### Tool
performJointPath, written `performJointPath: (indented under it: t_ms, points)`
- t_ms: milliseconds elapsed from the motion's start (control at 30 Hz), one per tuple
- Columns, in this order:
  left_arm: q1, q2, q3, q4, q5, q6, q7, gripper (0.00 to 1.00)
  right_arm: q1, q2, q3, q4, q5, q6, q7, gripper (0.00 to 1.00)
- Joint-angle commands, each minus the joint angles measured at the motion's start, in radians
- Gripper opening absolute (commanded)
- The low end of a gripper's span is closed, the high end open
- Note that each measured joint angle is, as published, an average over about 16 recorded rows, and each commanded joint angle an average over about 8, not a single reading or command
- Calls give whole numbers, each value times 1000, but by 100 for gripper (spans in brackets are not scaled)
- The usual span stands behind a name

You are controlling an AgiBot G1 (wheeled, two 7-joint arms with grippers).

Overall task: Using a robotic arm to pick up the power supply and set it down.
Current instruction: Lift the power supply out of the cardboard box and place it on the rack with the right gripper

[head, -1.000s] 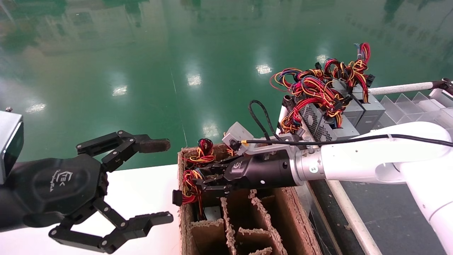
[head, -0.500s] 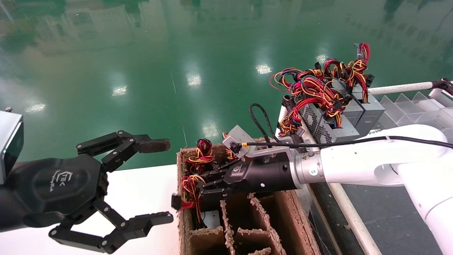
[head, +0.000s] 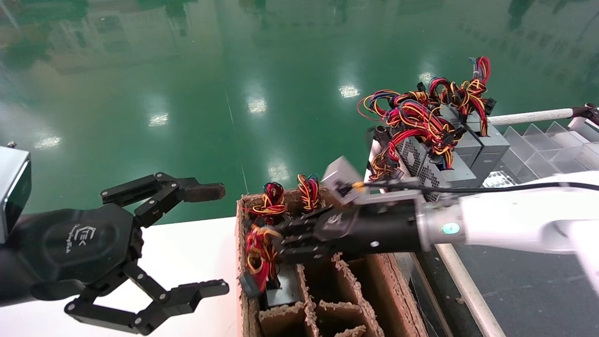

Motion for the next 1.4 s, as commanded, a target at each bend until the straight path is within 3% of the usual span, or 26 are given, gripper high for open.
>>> performJointPath:
  t_ms: [33, 300, 800, 1400]
  points:
    - [0, 0, 0, 0, 0, 0, 0, 100, -6, 23, 19, 4, 29, -24, -15, 0]
    - [0, 0, 0, 0, 0, 0, 0, 100, -7, 131, 82, 76, 149, -84, 22, 0]
    - [0, 0, 0, 0, 0, 0, 0, 100, 23, 416, 168, 234, 345, -83, 113, 0]
    - [0, 0, 0, 0, 0, 0, 0, 100, -3, 691, 200, 112, 434, -92, 47, 0]
